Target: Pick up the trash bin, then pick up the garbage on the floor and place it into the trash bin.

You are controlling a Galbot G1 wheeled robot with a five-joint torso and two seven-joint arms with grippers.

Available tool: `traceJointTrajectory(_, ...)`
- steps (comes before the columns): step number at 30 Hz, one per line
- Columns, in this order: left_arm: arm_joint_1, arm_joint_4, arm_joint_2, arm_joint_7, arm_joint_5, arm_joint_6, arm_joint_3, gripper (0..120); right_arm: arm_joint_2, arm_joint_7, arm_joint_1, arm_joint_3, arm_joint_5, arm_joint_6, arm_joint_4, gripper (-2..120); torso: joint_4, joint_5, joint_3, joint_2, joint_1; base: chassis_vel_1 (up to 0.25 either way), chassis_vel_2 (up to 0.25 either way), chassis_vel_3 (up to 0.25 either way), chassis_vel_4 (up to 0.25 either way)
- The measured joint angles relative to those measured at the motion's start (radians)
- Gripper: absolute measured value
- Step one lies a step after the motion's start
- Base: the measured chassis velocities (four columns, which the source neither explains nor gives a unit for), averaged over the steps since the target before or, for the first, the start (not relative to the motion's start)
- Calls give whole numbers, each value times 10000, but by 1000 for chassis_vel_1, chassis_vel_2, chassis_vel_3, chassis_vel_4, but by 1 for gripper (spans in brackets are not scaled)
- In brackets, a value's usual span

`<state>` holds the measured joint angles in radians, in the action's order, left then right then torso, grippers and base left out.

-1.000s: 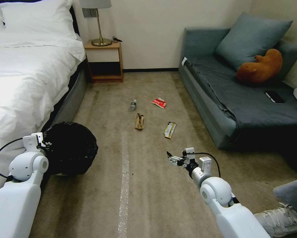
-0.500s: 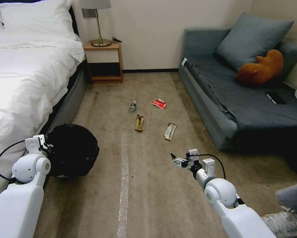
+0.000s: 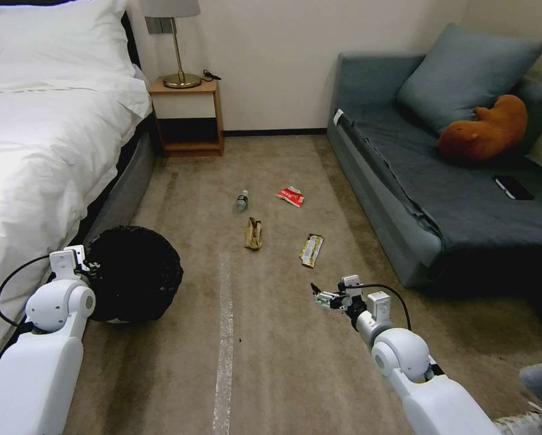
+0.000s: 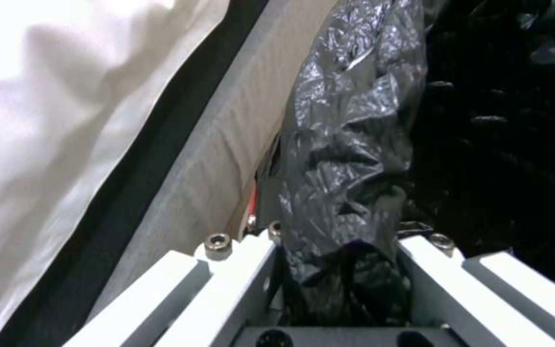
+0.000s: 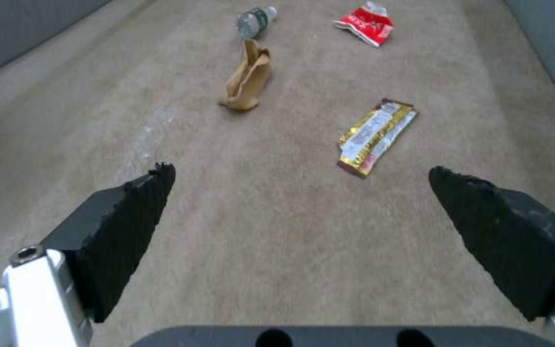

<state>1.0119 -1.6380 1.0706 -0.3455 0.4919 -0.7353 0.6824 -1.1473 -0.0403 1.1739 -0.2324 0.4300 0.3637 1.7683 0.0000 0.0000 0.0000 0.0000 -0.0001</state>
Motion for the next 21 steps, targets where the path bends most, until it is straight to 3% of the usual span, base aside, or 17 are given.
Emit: traceJointTrajectory(21, -98, 101, -71, 97, -19, 0, 21, 2, 17, 161, 226, 17, -228, 40, 20, 100, 0, -2, 0, 0, 0, -105, 107, 105, -110)
